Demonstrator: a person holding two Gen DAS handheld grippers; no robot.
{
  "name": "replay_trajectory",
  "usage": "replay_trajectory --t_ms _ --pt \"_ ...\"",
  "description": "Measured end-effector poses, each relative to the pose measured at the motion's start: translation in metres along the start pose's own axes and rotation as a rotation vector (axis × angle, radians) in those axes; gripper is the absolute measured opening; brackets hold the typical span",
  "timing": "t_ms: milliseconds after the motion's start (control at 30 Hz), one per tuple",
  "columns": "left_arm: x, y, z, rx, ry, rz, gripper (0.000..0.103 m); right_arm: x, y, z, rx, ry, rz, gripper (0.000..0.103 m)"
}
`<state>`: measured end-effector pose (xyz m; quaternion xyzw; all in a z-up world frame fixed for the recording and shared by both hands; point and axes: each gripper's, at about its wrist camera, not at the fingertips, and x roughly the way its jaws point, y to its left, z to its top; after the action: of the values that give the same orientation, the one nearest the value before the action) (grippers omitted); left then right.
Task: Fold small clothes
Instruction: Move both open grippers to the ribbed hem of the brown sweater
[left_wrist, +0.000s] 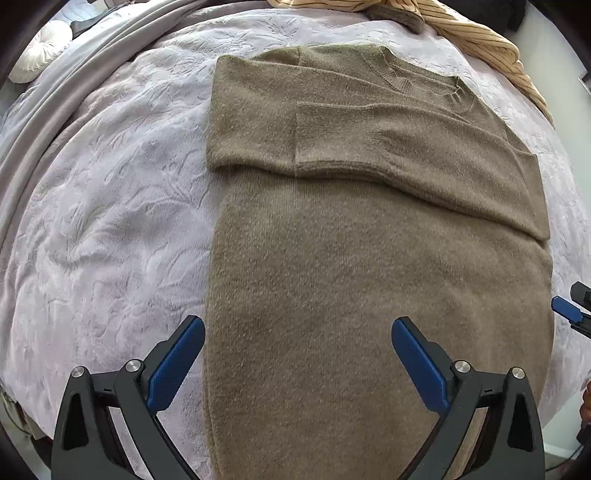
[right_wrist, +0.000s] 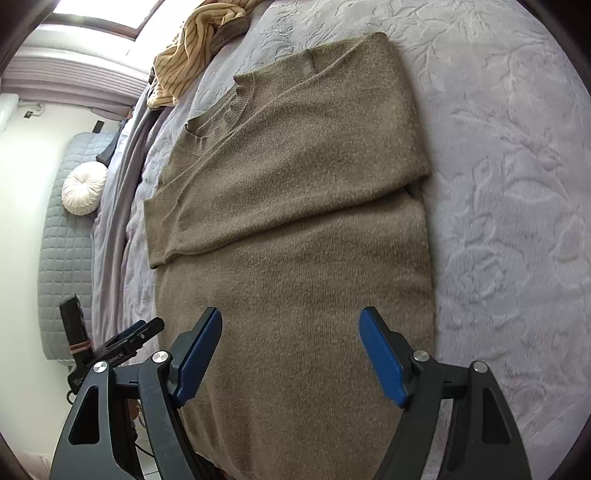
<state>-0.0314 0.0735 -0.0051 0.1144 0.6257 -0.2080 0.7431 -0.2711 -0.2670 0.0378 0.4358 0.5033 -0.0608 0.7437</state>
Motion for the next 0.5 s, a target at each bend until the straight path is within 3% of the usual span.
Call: replay_trajectory --t_ms 200,367,500 --pt "-0.006 0.025 -0.039 0.025 0.035 -0.063 0.102 -0.015 -0.018 -0.045 0.098 -0.021 0.050 0.080" --pt "-0.006 0.046 -0.081 -0.001 0.100 -0.101 0.102 -0.027 -0.031 -0.087 0.158 -0.032 0.017 0.080" --pt "-0.003 0.046 -0.114 0.034 0.151 -0.131 0.102 -0.034 -0.046 -0.121 0.221 -0.034 0.030 0.080"
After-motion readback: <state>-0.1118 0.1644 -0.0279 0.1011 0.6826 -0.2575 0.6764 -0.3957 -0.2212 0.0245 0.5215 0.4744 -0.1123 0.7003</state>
